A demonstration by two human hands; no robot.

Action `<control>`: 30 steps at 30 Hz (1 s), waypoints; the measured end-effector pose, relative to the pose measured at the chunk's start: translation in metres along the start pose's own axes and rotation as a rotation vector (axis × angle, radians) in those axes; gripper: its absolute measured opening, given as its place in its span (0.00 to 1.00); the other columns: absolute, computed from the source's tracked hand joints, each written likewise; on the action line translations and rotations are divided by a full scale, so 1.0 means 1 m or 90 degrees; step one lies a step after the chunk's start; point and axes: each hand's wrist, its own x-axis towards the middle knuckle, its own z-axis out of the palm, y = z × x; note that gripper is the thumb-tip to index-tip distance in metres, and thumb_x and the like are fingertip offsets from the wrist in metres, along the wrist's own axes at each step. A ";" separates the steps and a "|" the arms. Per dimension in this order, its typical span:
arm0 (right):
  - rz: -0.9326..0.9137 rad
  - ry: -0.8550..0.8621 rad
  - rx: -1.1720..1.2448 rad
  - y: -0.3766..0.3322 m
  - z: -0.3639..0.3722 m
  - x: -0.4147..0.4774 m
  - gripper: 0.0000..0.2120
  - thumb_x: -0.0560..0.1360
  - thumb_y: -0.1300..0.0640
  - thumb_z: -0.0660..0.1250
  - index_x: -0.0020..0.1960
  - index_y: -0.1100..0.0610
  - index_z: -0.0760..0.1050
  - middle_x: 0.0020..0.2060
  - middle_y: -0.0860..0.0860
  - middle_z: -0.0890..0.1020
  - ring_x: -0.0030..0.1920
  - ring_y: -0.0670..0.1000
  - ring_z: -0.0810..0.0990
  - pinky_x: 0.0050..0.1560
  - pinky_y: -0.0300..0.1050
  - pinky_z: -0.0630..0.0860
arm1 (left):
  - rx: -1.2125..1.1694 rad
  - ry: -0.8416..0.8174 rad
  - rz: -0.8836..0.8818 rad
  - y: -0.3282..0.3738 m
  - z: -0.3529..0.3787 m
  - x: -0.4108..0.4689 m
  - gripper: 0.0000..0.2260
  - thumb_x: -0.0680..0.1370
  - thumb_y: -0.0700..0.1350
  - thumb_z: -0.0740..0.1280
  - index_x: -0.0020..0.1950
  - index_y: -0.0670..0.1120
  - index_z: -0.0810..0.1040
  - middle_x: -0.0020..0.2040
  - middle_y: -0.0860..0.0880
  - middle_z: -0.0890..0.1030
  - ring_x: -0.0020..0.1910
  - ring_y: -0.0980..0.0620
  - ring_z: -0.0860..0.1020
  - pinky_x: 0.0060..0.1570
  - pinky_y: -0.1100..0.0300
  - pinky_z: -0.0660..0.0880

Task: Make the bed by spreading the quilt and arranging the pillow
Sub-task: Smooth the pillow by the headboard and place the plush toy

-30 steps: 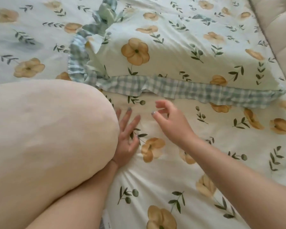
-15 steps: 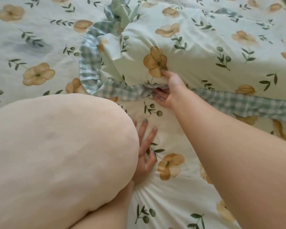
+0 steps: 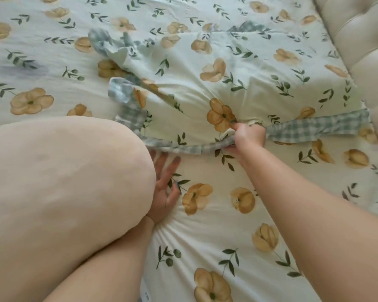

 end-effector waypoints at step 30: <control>0.112 -0.136 0.201 0.044 -0.360 -0.076 0.20 0.71 0.36 0.64 0.53 0.48 0.83 0.51 0.55 0.85 0.52 0.56 0.81 0.49 0.53 0.78 | -0.454 -0.227 -0.251 0.245 -0.019 -0.014 0.47 0.63 0.67 0.74 0.76 0.55 0.57 0.68 0.52 0.73 0.65 0.51 0.73 0.64 0.47 0.72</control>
